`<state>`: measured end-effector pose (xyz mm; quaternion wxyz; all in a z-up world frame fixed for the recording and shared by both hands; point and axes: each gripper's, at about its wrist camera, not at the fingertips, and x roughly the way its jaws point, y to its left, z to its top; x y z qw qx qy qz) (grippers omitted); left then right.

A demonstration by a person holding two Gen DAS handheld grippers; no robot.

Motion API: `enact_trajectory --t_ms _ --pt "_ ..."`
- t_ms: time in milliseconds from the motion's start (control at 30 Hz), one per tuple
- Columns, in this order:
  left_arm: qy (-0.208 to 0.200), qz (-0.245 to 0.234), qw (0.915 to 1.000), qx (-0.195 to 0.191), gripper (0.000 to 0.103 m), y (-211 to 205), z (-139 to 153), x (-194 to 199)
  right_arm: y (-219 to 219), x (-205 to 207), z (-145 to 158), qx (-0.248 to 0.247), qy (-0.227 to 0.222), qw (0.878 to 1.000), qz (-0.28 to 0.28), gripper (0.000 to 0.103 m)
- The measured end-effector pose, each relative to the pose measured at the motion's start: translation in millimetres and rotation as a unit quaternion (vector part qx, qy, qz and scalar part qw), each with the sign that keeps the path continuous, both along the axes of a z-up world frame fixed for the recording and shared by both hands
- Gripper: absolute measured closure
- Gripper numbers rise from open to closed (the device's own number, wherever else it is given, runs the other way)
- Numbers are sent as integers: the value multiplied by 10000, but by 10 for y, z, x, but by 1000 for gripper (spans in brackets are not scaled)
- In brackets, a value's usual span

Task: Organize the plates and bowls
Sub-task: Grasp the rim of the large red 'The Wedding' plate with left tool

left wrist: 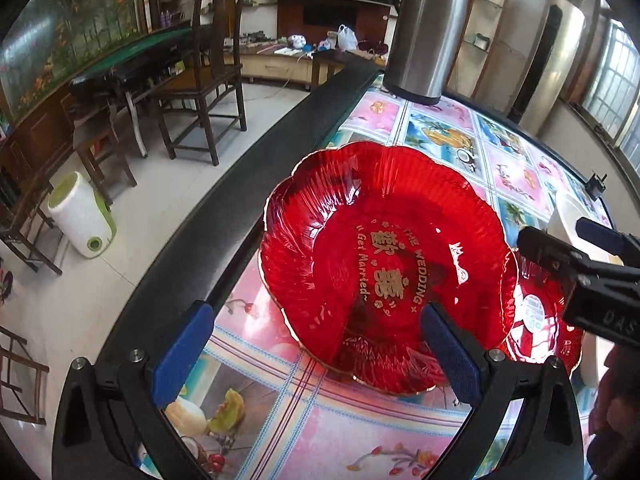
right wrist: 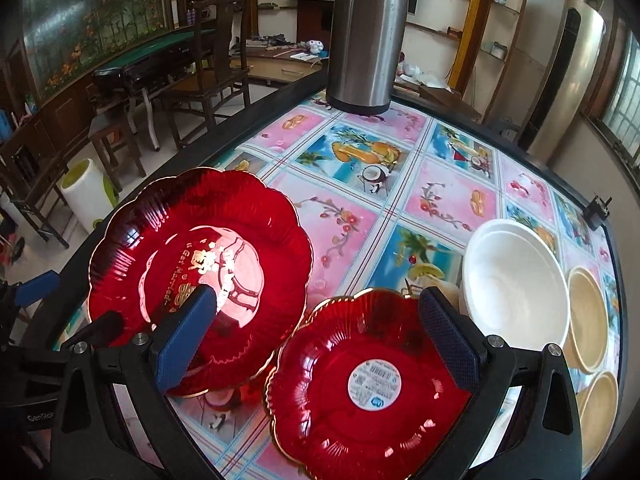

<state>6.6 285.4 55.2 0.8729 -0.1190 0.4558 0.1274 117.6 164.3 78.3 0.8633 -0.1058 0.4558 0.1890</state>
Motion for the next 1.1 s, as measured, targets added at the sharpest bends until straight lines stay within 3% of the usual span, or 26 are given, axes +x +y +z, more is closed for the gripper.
enact_trajectory --t_ms 167,233,400,467,500,533,600,633,733,833,900,1000,1100 --pt "263 59 9993 -263 1 -5 -142 87 36 313 -165 239 444 9987 2 6" --pt "299 37 9992 -281 1 -18 -167 113 76 391 -242 205 556 9982 24 19" --pt "327 10 9993 -185 1 -75 -192 235 150 542 -391 189 760 9969 44 34" --pt "381 -4 9991 -185 1 -88 -220 273 150 609 -456 258 859 9960 33 35" --pt "418 -8 9989 -187 1 -97 -237 294 147 633 -482 271 886 9957 17 42" --pt "438 -12 9989 -187 1 -103 -250 305 153 652 -507 286 919 9954 14 57" --pt "479 21 9988 -118 4 -115 -263 327 152 677 -544 423 1072 9933 40 71" --pt "498 41 9987 -89 5 -114 -266 334 161 684 -560 486 1134 9924 54 72" --pt "533 76 9985 -37 14 -102 -275 352 198 678 -565 562 1088 9924 145 75" --pt "688 167 9974 125 30 -61 -328 370 212 662 -539 663 1073 9919 173 75" --pt "733 274 9967 195 53 -8 -366 376 182 644 -516 788 1119 9904 174 75" --pt "680 378 9965 304 69 52 -362 383 156 596 -480 782 1056 9911 194 75" --pt "612 368 9971 269 74 99 -349 370 157 527 -459 642 937 9934 175 75"
